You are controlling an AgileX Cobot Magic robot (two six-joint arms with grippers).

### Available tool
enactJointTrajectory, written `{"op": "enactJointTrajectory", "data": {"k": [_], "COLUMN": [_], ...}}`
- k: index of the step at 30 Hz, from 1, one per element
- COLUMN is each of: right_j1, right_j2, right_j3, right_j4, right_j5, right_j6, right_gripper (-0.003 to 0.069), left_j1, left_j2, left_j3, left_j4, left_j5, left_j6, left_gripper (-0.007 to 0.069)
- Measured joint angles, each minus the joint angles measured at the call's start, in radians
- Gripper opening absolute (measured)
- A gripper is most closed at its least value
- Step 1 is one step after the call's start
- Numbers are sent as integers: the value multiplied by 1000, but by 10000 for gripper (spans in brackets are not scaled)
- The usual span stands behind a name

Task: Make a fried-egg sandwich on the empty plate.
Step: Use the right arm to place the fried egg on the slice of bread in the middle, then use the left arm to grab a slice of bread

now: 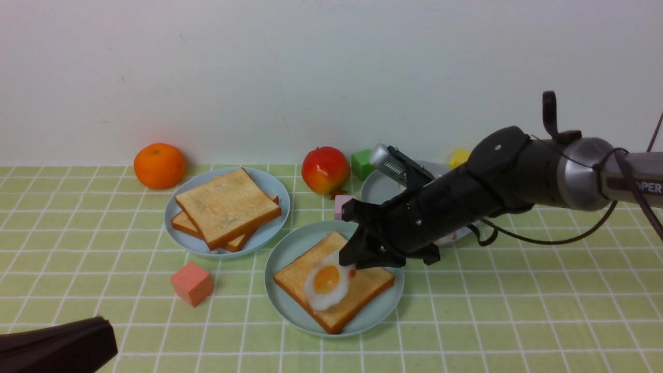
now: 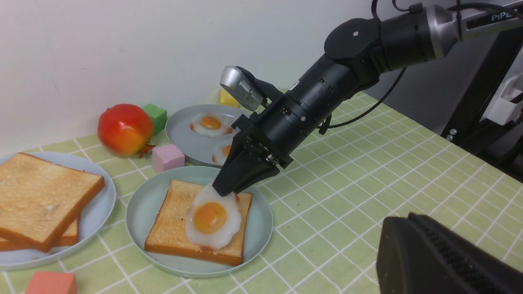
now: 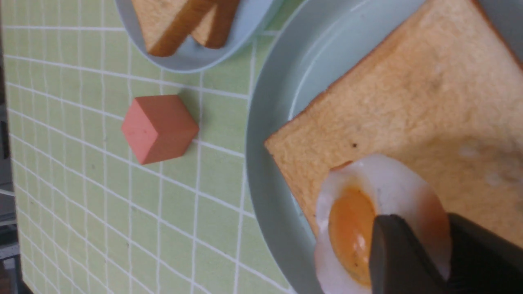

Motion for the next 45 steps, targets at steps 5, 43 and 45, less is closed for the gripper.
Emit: {"op": "enactJointTrajectory", "data": {"k": [5,43,45], "right_j1": [-45,-154,-154], "right_j2": [-30,-1353,-1366], "right_j3": [0,372,373], "right_j4": [-137,-650,-650], "right_j5": [11,342,342], "right_j6": [39,216,214], "right_gripper": [370,-2,0], "left_j1": [0,431,453], "left_j2": [0,1417,1493], "left_j3": [0,-891,-954], "left_j4": [0,-20,-35], "left_j5": [0,344,363], "left_j6": [0,304,373], "left_gripper": [1,-13,-10]}}
